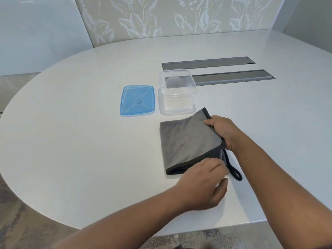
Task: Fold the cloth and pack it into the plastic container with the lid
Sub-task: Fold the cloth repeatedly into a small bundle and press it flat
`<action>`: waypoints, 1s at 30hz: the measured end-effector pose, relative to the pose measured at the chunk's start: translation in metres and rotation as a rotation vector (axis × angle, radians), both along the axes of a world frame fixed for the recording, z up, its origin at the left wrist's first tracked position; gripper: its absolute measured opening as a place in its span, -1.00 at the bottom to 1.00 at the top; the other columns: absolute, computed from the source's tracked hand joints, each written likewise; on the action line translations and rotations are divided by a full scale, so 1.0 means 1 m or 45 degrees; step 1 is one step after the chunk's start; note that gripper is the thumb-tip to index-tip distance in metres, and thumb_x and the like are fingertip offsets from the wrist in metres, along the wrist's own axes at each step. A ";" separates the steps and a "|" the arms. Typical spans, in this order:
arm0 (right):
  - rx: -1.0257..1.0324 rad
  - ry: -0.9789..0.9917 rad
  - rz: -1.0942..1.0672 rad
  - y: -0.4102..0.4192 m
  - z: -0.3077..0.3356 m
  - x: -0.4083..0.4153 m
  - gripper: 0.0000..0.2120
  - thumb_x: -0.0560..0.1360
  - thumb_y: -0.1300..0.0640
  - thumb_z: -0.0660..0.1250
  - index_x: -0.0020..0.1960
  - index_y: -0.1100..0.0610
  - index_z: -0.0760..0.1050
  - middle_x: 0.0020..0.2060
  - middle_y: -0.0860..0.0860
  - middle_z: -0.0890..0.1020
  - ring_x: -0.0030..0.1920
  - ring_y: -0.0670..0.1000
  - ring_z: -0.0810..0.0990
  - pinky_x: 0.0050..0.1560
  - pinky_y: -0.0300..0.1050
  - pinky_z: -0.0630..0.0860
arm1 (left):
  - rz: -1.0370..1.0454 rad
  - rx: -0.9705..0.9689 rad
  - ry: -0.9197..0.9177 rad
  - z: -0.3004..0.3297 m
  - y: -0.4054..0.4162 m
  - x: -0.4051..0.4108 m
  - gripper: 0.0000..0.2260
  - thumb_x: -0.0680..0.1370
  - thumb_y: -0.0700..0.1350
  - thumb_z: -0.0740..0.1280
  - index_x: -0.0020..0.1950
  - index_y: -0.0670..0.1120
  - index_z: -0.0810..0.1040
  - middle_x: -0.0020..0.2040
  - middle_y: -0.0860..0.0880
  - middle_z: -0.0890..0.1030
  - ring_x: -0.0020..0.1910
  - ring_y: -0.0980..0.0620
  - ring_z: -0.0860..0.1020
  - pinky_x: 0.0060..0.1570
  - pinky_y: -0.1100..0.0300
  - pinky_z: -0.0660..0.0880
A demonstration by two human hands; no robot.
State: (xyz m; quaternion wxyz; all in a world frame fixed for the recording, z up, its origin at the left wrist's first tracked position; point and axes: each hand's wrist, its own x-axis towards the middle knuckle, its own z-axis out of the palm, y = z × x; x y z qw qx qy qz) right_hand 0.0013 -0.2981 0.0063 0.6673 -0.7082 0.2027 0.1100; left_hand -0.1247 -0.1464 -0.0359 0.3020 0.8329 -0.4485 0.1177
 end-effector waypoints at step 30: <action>-0.763 -0.088 0.160 -0.005 -0.032 -0.009 -0.80 0.53 0.12 0.15 0.14 0.08 0.38 -0.01 0.04 0.57 -0.05 0.07 0.57 -0.10 0.03 0.53 | 0.617 0.465 0.426 -0.017 0.018 0.014 -0.57 0.68 0.23 0.03 0.23 0.00 0.54 0.14 -0.01 0.62 0.11 -0.07 0.54 0.02 0.12 0.41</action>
